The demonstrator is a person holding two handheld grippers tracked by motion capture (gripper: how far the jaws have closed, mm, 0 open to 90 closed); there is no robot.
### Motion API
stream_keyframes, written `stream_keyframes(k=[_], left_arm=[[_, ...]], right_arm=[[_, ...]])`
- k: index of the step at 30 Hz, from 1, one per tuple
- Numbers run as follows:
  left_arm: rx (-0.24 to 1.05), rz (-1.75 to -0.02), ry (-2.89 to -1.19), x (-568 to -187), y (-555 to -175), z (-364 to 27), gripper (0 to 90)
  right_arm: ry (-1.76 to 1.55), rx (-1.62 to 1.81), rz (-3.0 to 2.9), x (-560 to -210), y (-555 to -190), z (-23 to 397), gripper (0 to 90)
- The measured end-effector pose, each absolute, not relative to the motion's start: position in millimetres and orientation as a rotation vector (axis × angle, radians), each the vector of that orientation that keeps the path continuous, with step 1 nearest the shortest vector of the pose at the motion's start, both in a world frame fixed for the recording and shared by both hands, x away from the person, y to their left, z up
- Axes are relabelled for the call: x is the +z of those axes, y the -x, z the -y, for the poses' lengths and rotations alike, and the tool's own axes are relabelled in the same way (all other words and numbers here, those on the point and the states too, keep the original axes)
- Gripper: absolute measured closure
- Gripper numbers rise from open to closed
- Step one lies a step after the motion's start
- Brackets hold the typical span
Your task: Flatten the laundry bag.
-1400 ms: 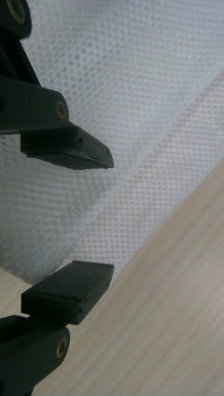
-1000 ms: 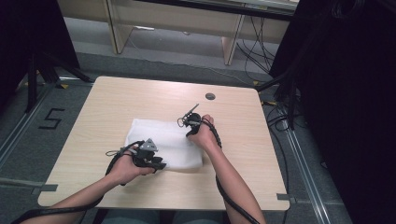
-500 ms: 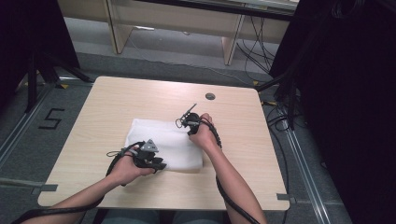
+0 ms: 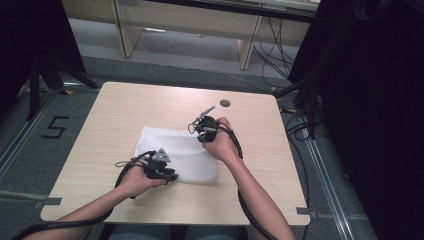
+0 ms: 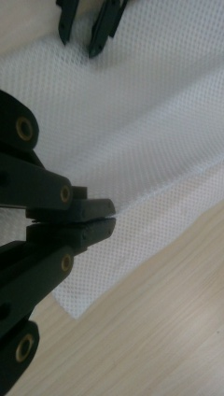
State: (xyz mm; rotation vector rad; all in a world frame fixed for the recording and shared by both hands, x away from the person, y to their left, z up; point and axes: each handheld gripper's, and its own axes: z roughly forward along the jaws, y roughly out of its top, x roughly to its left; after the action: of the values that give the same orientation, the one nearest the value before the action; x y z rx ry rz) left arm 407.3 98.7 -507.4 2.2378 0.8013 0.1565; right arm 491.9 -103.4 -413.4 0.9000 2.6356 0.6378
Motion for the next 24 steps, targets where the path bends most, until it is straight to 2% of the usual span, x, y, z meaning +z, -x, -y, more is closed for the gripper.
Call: stream_keyframes(k=[10,13,15,19,21,24], left_arm=[[0.148,-0.814,-2.230,-507.5,-407.8,-98.9,72.3],[0.091,-0.836,-2.226,-502.6,-407.1,-100.2,72.2],[0.098,-0.819,-2.227,-497.5,-404.9,-99.8,72.9],[0.066,-0.817,-2.250,-494.6,-401.4,-96.3,86.6],[0.094,-0.751,-2.346,-495.7,-403.2,-97.8,87.5],[0.083,-0.781,-2.343,-500.4,-406.3,-97.8,88.8]], right_arm=[[-0.896,0.789,-2.646,-398.4,-466.1,109.6,90.0],[-0.880,0.813,-2.633,-392.5,-456.6,110.3,90.0],[-0.872,0.820,-2.631,-390.9,-455.5,110.7,90.0],[-0.913,0.829,-2.621,-389.5,-455.6,110.0,90.0],[-0.904,0.842,-2.615,-388.5,-455.9,110.6,90.0],[-0.926,0.852,-2.616,-383.0,-452.3,110.7,90.0]])
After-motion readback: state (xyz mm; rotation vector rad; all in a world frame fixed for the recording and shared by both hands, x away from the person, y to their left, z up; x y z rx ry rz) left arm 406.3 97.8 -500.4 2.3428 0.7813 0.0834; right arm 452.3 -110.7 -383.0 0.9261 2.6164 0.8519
